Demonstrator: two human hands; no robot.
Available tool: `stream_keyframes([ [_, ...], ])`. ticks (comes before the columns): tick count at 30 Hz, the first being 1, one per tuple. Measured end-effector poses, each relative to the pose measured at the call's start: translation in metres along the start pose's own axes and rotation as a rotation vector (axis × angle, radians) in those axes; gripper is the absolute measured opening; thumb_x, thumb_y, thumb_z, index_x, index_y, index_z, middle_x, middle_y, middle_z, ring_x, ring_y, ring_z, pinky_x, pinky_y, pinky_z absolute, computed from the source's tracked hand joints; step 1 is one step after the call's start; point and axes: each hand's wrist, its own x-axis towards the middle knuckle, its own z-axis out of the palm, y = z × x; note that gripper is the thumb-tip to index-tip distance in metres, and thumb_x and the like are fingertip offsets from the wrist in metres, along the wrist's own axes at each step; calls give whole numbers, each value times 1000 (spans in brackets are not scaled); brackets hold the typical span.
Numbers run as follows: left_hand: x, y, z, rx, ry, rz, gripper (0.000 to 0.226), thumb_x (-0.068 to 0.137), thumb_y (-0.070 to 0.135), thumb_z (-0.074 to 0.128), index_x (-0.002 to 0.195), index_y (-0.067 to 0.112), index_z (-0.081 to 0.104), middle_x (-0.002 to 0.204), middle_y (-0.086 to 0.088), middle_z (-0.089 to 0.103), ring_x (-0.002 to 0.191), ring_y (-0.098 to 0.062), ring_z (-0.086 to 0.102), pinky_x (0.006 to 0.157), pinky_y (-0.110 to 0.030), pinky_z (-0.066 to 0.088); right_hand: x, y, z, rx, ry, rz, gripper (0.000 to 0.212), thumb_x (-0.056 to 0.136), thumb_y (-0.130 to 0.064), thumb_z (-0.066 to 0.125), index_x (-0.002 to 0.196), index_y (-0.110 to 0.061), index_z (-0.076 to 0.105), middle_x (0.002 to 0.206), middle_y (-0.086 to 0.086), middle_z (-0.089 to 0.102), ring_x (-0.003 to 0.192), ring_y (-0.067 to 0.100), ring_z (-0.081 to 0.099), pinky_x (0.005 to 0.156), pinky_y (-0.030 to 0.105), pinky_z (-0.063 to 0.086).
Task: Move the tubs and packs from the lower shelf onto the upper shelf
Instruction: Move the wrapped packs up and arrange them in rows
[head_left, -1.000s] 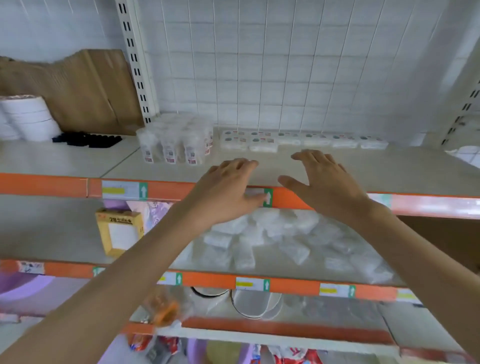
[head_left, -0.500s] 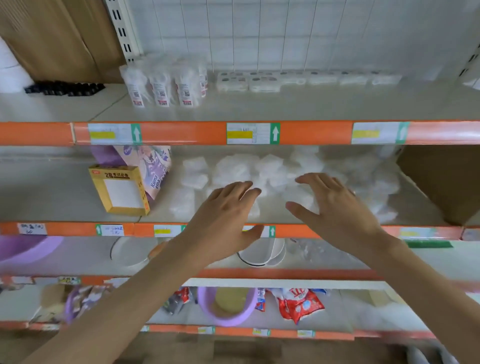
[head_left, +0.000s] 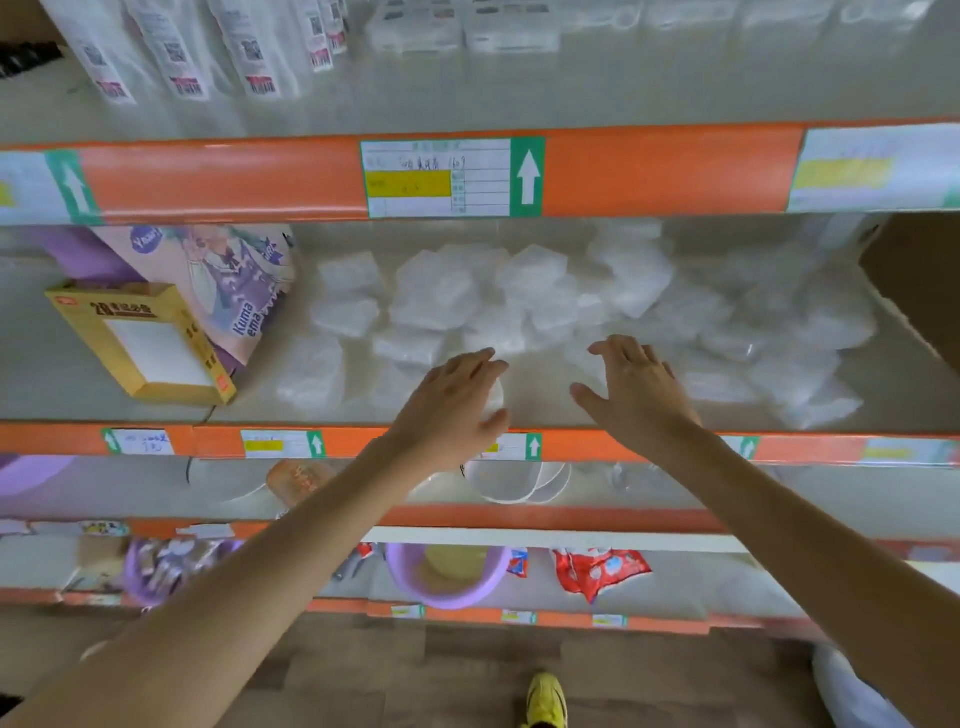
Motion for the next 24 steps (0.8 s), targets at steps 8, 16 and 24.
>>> stream_keyframes([
  [8,28,-32,6,14,-180,-13,60,96,16,44,153,19,26,163,0,16,147,-18,14,115,-34,17,39,21,33,24,126,54,47,91,-37,61,130,-15,50,134,8,49,128,31,41,103,41,29],
  [16,43,-36,3,184,-111,60,61,91,27,62,147,20,38,138,-7,39,125,-25,40,103,-33,34,35,34,45,104,242,-15,39,82,-25,73,119,-16,61,129,5,58,125,33,45,97,43,30],
  [24,52,-26,12,104,-34,-29,63,84,44,70,135,15,47,130,-5,43,120,-25,42,99,-31,32,34,33,45,197,243,21,51,76,-37,79,118,-15,60,121,4,60,116,30,49,95,39,34],
])
